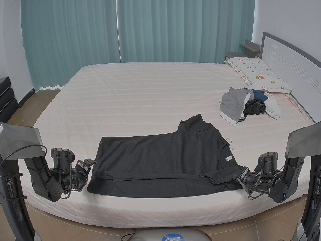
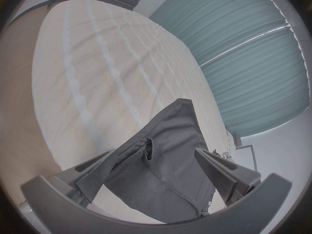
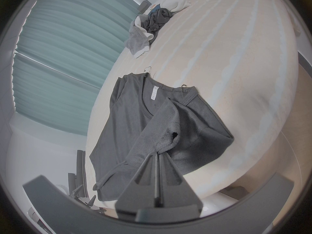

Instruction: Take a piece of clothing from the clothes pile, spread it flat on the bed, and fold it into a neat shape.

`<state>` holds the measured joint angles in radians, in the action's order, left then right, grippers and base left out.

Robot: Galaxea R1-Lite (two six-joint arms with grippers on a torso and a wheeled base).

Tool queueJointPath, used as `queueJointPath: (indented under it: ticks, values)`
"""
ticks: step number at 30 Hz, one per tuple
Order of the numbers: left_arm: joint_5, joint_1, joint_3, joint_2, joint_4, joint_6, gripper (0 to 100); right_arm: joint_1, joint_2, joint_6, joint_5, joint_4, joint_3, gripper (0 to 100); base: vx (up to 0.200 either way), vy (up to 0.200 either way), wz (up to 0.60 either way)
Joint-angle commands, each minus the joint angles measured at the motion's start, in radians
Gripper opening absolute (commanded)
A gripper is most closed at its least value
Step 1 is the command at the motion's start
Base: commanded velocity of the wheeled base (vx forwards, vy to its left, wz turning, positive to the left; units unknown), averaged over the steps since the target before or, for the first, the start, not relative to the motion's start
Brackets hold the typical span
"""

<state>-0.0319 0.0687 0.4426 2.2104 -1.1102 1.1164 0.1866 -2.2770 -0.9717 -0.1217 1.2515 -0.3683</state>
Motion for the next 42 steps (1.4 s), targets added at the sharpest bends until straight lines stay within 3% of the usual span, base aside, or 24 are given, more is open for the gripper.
queueJointPath:
  ticks: [1, 16, 18, 19, 29, 35, 42]
  values:
    - [0.0, 0.0, 0.001, 0.003, 0.0, 0.0, 100, 0.001, 0.074, -0.002, -0.009, 0.0, 0.04, 0, 0.0, 0.0, 0.0]
    - [0.0, 0.0, 0.005, 0.003, 0.0, 0.0, 100, 0.019, 0.079, 0.007, -0.01, -0.004, 0.109, 0, 0.0, 0.0, 0.0]
    - [0.0, 0.0, 0.007, 0.003, 0.0, 0.0, 100, 0.017, 0.062, 0.044, -0.018, -0.001, 0.129, 0, 0.0, 0.0, 0.0]
    - [0.0, 0.0, 0.008, 0.003, 0.0, 0.0, 100, 0.016, 0.057, 0.059, -0.022, 0.0, 0.134, 100, 0.0, 0.0, 0.0]
    - [0.0, -0.001, 0.007, -0.005, 0.0, 0.006, 100, -0.015, 0.07, 0.08, -0.024, 0.019, 0.131, 100, 0.0, 0.0, 0.0]
    - [-0.014, -0.009, -0.004, -0.028, -0.002, 0.01, 100, -0.096, 0.093, 0.076, -0.036, 0.123, 0.132, 100, 0.0, 0.0, 0.0]
    - [-0.014, 0.002, -0.002, -0.029, -0.002, 0.002, 100, -0.105, 0.088, 0.076, -0.049, 0.155, 0.137, 100, 0.2, 0.0, 0.0]
